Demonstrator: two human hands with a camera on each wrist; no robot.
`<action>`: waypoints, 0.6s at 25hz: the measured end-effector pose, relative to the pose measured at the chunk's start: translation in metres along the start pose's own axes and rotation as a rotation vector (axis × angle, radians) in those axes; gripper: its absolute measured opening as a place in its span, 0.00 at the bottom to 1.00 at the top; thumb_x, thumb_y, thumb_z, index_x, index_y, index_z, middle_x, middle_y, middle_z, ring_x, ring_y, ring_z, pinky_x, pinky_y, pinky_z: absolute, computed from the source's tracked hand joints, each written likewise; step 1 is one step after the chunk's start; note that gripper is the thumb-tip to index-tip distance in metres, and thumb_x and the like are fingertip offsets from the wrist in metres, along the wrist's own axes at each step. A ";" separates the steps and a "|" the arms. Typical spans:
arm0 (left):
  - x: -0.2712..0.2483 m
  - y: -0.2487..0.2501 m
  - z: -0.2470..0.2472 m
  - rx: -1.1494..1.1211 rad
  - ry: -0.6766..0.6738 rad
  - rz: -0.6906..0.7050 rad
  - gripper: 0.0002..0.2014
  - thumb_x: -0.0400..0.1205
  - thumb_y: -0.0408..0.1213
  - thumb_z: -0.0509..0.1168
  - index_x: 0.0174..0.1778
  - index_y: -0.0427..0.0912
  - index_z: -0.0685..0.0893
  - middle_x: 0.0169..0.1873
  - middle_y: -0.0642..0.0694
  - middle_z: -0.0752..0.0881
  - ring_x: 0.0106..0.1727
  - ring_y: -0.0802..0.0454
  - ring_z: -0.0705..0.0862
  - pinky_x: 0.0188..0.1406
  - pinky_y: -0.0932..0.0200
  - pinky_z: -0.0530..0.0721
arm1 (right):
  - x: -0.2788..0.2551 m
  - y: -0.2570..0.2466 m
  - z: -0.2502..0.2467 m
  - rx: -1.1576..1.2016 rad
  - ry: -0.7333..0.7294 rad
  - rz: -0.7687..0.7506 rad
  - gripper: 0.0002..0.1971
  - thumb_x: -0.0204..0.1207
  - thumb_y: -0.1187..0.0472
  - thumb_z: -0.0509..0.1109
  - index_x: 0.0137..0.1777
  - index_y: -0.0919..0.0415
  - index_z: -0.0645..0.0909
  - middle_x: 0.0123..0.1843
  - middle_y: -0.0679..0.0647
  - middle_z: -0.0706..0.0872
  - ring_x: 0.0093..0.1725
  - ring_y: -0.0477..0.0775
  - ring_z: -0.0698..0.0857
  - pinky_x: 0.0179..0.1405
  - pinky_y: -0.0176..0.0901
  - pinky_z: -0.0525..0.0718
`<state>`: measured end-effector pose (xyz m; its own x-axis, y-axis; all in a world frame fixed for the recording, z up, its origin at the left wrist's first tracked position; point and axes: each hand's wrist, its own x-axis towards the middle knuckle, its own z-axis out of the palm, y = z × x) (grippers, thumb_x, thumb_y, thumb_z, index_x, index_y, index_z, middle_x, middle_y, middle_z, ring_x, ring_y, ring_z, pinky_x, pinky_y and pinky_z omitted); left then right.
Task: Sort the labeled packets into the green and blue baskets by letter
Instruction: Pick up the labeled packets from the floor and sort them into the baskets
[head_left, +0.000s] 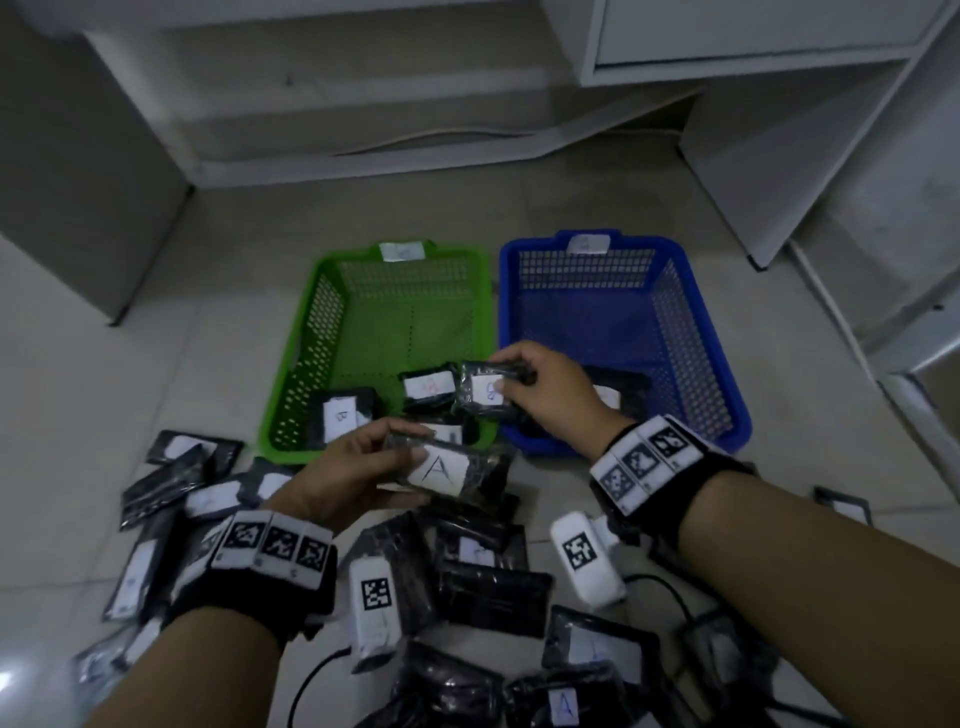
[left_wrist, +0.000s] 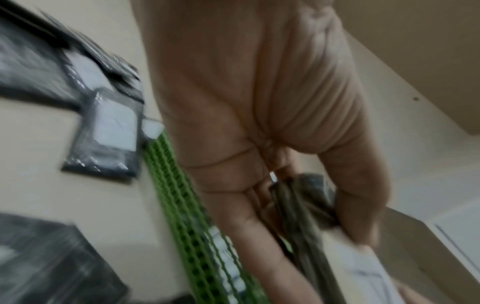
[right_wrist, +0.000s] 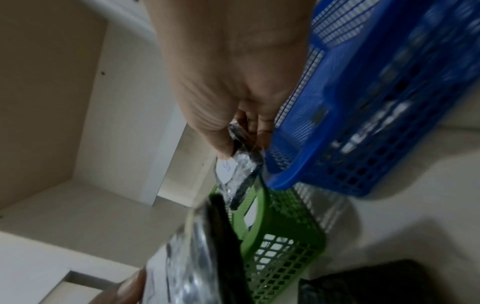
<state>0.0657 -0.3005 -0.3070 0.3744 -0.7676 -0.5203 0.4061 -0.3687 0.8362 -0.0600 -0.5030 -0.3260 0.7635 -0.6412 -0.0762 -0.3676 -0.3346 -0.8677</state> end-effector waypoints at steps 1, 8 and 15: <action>-0.004 -0.003 -0.008 -0.028 0.047 0.014 0.09 0.76 0.27 0.67 0.50 0.39 0.84 0.29 0.46 0.79 0.32 0.54 0.82 0.41 0.47 0.90 | 0.012 -0.007 0.012 -0.053 -0.009 -0.014 0.13 0.76 0.60 0.72 0.60 0.53 0.82 0.49 0.50 0.88 0.44 0.46 0.86 0.41 0.36 0.80; -0.018 -0.012 -0.037 -0.207 0.314 0.142 0.13 0.78 0.25 0.66 0.58 0.40 0.78 0.44 0.39 0.84 0.36 0.48 0.87 0.33 0.52 0.89 | 0.058 -0.027 0.066 -0.489 -0.204 -0.105 0.18 0.77 0.70 0.66 0.66 0.61 0.82 0.64 0.62 0.83 0.62 0.62 0.81 0.61 0.47 0.80; 0.029 -0.002 0.018 -0.264 0.379 0.261 0.13 0.79 0.32 0.68 0.54 0.42 0.71 0.53 0.35 0.79 0.42 0.43 0.85 0.35 0.56 0.89 | -0.005 0.017 -0.009 -0.385 0.183 -0.179 0.09 0.73 0.72 0.69 0.51 0.64 0.87 0.49 0.61 0.85 0.54 0.61 0.81 0.54 0.46 0.77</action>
<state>0.0604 -0.3315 -0.3204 0.7463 -0.5549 -0.3676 0.4370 -0.0083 0.8994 -0.0743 -0.5116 -0.3358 0.7397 -0.6494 0.1765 -0.4350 -0.6614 -0.6109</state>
